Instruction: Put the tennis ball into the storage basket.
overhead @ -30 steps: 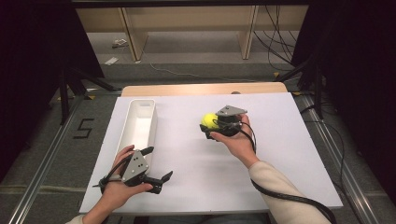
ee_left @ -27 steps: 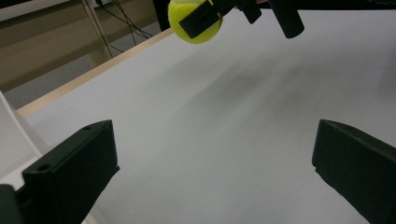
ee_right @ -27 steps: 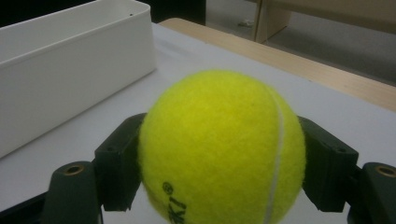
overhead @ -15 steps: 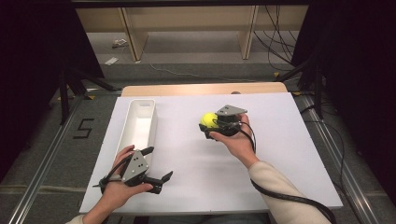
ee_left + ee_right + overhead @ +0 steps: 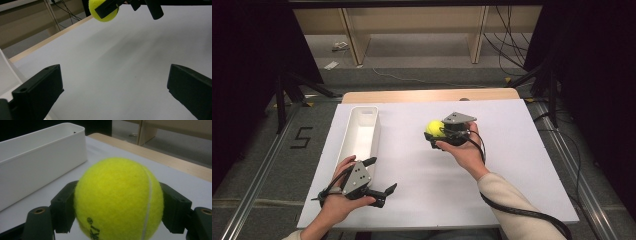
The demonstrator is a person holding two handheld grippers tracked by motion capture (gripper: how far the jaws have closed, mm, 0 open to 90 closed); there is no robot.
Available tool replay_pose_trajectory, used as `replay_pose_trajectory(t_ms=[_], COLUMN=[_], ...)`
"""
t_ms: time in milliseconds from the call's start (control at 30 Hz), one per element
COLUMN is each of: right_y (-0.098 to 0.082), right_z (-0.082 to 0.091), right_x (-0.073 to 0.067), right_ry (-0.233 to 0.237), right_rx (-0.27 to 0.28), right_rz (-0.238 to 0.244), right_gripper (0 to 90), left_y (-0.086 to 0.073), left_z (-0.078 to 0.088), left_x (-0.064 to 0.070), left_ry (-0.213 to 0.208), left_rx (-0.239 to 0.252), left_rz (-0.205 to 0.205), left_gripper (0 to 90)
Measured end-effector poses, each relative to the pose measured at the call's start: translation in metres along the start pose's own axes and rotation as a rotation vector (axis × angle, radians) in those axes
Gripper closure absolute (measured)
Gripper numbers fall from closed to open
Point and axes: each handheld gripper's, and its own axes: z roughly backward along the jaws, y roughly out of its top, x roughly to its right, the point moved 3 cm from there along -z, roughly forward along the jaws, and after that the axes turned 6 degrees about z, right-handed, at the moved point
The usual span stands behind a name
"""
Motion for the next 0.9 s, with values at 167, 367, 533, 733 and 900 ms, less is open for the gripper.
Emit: replay_pose_trajectory(t_ms=[167, 367, 533, 733, 900], right_y=[0.0006, 0.0017, 0.0034, 0.0047, 0.0065], right_z=[0.0003, 0.0006, 0.0006, 0.0009, 0.0024], right_x=[-0.0006, -0.0021, -0.0034, -0.0045, -0.0051], right_ry=[0.000, 0.003, 0.005, 0.006, 0.009], right_rx=[0.001, 0.008, 0.014, 0.020, 0.027], right_rz=[-0.001, -0.004, -0.004, -0.002, -0.007], right_gripper=[26.6, 26.6, 26.6, 26.6, 26.7], left_y=[0.0000, 0.0001, 0.0001, 0.0000, 0.0010], left_z=[0.0001, 0.0001, 0.0001, -0.0001, -0.0001], left_x=[0.0000, -0.0001, 0.0000, 0.0001, 0.0014], left_ry=[0.001, 0.000, -0.001, -0.001, -0.002], left_rx=[0.000, 0.001, 0.000, -0.001, 0.002], left_rz=[0.001, 0.001, 0.000, -0.001, -0.002], left_gripper=[0.0, 0.0, 0.0, 0.0, 0.0])
